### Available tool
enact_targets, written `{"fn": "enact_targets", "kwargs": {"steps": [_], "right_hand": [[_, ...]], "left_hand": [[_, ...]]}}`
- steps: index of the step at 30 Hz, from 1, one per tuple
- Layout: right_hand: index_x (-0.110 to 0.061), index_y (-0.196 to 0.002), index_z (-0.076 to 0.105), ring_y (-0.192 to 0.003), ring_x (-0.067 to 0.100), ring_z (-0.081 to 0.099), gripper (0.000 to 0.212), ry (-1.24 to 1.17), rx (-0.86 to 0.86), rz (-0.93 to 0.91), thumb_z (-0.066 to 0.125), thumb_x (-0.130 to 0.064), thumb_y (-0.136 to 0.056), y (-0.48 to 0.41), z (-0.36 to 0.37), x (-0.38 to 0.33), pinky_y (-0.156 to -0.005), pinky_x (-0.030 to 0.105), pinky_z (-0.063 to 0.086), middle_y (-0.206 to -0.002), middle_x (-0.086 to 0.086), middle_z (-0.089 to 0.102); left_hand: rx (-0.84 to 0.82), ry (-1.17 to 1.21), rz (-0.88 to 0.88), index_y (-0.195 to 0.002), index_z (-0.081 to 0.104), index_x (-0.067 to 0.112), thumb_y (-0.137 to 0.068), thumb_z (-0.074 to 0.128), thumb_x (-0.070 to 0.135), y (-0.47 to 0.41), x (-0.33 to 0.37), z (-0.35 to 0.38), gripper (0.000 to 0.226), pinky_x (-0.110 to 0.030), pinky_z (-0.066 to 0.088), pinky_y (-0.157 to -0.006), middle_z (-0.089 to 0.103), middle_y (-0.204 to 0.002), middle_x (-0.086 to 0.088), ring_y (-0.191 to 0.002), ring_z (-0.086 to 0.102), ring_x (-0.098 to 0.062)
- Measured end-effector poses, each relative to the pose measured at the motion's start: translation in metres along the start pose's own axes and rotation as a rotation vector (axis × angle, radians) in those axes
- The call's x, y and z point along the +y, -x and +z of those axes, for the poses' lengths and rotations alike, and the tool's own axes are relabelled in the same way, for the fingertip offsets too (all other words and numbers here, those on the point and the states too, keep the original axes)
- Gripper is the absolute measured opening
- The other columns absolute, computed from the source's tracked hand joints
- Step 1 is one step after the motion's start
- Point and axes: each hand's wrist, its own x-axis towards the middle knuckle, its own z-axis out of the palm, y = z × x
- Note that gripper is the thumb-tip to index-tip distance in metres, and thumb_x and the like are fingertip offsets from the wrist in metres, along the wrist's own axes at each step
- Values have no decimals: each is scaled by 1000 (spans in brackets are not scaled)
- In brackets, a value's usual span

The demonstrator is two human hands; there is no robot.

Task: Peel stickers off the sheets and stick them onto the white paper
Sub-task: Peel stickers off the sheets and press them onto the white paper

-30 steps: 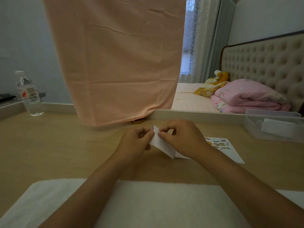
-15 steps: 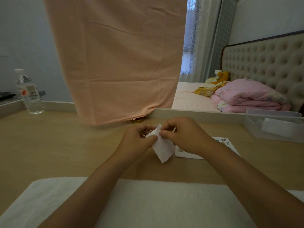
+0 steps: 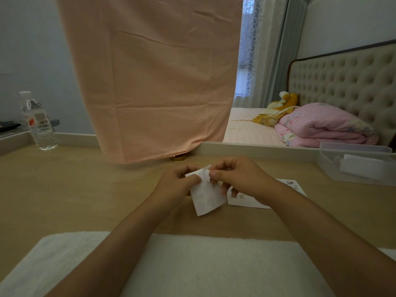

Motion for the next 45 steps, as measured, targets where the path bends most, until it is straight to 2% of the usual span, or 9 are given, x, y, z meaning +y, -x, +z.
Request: {"fn": "enact_targets", "kwargs": {"steps": [9, 14, 17, 23, 29, 32, 34, 40, 45], "right_hand": [[-24, -104, 70, -56, 16, 64, 17, 44, 91, -209, 69, -12, -93, 0, -4, -12, -49, 21, 46, -87, -5, 69], [-53, -101, 68, -71, 12, 62, 37, 363, 62, -338, 69, -17, -92, 0, -1, -8, -67, 24, 55, -99, -20, 66], [-49, -106, 73, -78, 8, 60, 35, 432, 12, -432, 74, -19, -89, 0, 1, -7, -70, 22, 51, -101, -23, 65], [-40, -91, 78, -71, 8, 60, 15, 575, 64, -537, 79, -27, -84, -1, -3, -6, -67, 33, 53, -95, -22, 67], [-39, -86, 78, -75, 5, 61, 6, 500, 70, -417, 78, -34, -83, -3, -3, -1, -68, 30, 54, -91, -25, 69], [-37, -85, 78, -73, -4, 60, 5, 465, 107, -333, 78, -33, -84, -4, -3, 4, -65, 18, 46, -85, -23, 71], [-35, -84, 79, -69, -7, 60, 4, 400, 125, -294, 78, -31, -85, -5, -2, 6, -63, 13, 42, -82, -21, 72], [-29, -85, 80, -61, -2, 59, 5, 226, 74, -187, 77, -27, -88, -6, -3, 5, -58, 19, 48, -79, -12, 73], [-15, -88, 80, -59, 10, 61, 9, 63, 36, -70, 74, -22, -91, -4, 0, 9, -54, 23, 51, -80, 5, 75]], "left_hand": [[-21, 51, 8, -95, 73, 26, -85, 64, 14, 0, 8, -6, 18, -24, 51, -68, 72, -94, 7, -83, 67, -7], [-63, 72, -49, -98, 71, 21, -78, 65, 21, 1, 7, -8, 21, -35, 54, -78, 72, -102, 1, -91, 69, -16], [-90, 130, -95, -101, 68, 15, -89, 64, 10, -1, 7, -9, 14, -36, 53, -77, 73, -97, -7, -87, 69, -20], [-96, 96, -163, -112, 68, 25, -69, 75, 30, -4, 3, -14, 43, -42, 55, -91, 73, -111, -6, -101, 71, -23], [60, -101, -60, -113, 64, 30, -87, 75, 25, -7, -2, -16, 29, -25, 50, -75, 69, -112, 8, -99, 65, -10], [146, -341, 184, -105, 69, 38, -90, 64, 45, -5, -2, -17, 17, -24, 45, -83, 64, -112, 21, -103, 57, 0], [59, -352, 232, -101, 72, 40, -85, 55, 66, 1, 2, -17, 35, -28, 46, -88, 66, -107, 23, -103, 57, 3], [-80, -658, 132, -113, 66, 49, -69, 73, 67, 7, 4, -11, 48, -26, 49, -87, 62, -112, 32, -101, 56, 8], [-214, -399, 5, -134, 48, 48, -73, 78, 59, 4, -5, -3, 69, -28, 51, -89, 54, -126, 24, -110, 56, -1]]}}
